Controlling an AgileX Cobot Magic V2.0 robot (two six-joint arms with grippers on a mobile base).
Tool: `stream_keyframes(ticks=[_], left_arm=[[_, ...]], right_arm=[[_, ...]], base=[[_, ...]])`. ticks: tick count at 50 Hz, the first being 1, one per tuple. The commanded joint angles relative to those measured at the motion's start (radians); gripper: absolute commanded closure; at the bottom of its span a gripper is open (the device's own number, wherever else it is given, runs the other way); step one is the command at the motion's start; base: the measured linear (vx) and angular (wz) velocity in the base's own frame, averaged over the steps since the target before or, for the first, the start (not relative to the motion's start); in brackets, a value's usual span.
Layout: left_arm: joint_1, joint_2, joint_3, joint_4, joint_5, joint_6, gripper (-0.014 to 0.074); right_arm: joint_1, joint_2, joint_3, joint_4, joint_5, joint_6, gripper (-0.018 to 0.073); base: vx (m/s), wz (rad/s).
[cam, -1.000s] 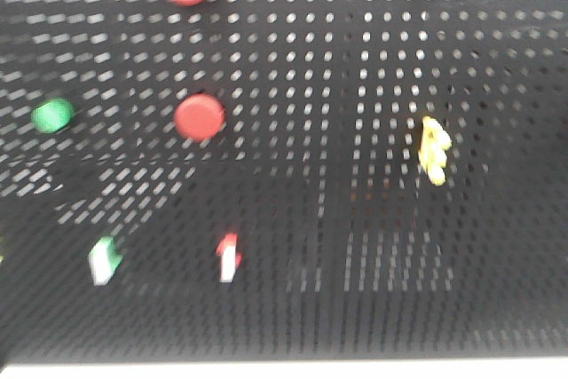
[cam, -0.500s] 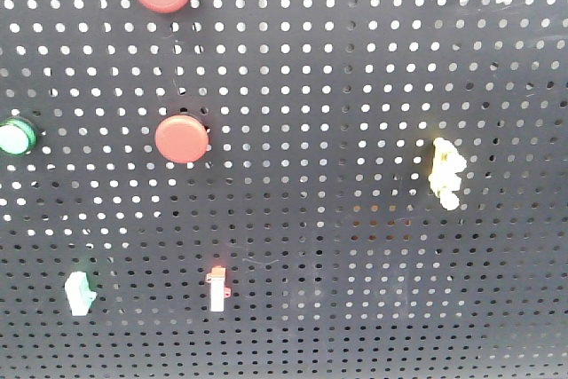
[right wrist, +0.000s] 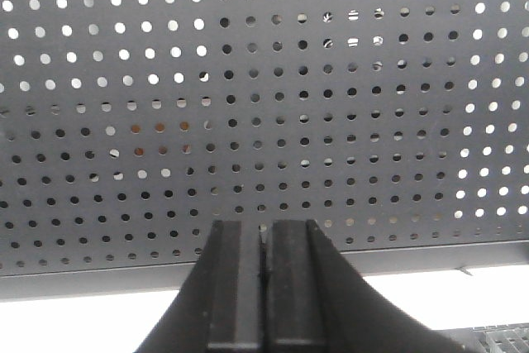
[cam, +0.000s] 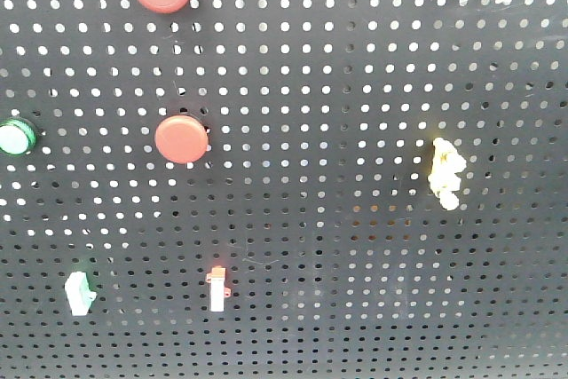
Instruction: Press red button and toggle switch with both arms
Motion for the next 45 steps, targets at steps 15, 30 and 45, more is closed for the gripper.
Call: stream_keyframes(ticks=[15,30,45], left_arm=[[0.001,0.007,-0.171,-0.119,-0.213,-0.157,0.0595],[0.001,0.373,-0.753,-0.117,-0.014,-0.062,0.0595],[0.001,0.696,-1.200,-0.118,0.447,0.053,0.0595]], right_arm=[[-0.007,0.001,-0.269,-0.030,-0.189,0.007,0.0562],[-0.007,0.339,-0.844,-0.029,0.195,-0.023,0.0562],[-0.007,0.514,-1.008,-0.020,0.165,-0.008,0.0562]], base=[[0.00,0.00],[0.00,0.00],[0.00,0.00]])
